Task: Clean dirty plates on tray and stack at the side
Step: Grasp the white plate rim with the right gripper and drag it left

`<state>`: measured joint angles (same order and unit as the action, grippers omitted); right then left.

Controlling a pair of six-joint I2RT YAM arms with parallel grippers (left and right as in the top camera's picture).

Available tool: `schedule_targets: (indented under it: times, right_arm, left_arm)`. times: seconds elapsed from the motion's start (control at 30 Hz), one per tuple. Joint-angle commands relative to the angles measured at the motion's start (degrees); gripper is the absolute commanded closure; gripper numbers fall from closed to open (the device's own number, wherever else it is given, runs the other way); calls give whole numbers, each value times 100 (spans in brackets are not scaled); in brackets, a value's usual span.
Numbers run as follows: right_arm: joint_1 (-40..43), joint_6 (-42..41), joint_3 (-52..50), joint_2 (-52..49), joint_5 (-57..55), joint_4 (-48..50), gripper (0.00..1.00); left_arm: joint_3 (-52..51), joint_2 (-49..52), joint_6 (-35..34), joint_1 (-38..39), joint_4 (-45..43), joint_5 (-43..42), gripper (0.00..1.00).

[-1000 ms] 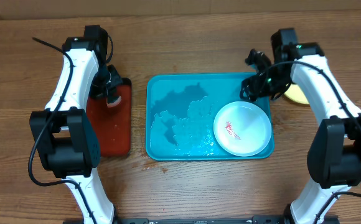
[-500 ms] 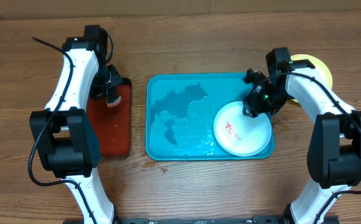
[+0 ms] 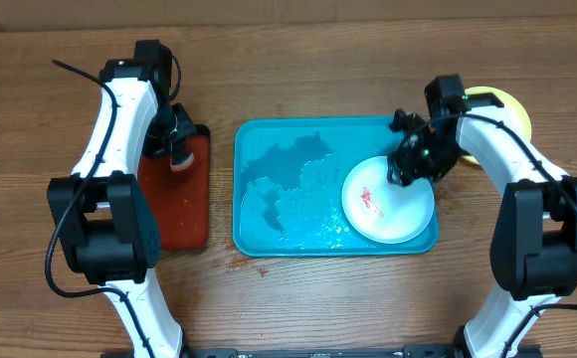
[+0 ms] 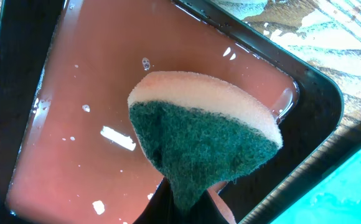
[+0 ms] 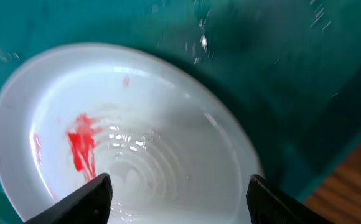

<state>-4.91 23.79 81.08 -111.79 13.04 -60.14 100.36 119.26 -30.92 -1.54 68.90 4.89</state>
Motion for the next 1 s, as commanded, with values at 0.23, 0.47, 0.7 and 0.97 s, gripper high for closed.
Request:
schedule_targets:
  times: [0.23, 0.47, 0.7, 0.97]
  right_arm:
    - [37, 28, 162, -44, -442, 337, 28]
    - [37, -63, -118, -55, -448, 396, 28]
    - [125, -175, -400, -59, -238, 457, 29]
    - [103, -496, -400, -74, -247, 129, 34]
  left_arm:
    - [-52, 15, 225, 9, -26, -149, 96]
    - [-52, 15, 264, 9, -44, -192, 96]
    - [-52, 15, 264, 9, -39, -199, 96]
    - [-52, 15, 264, 9, -44, -345, 96]
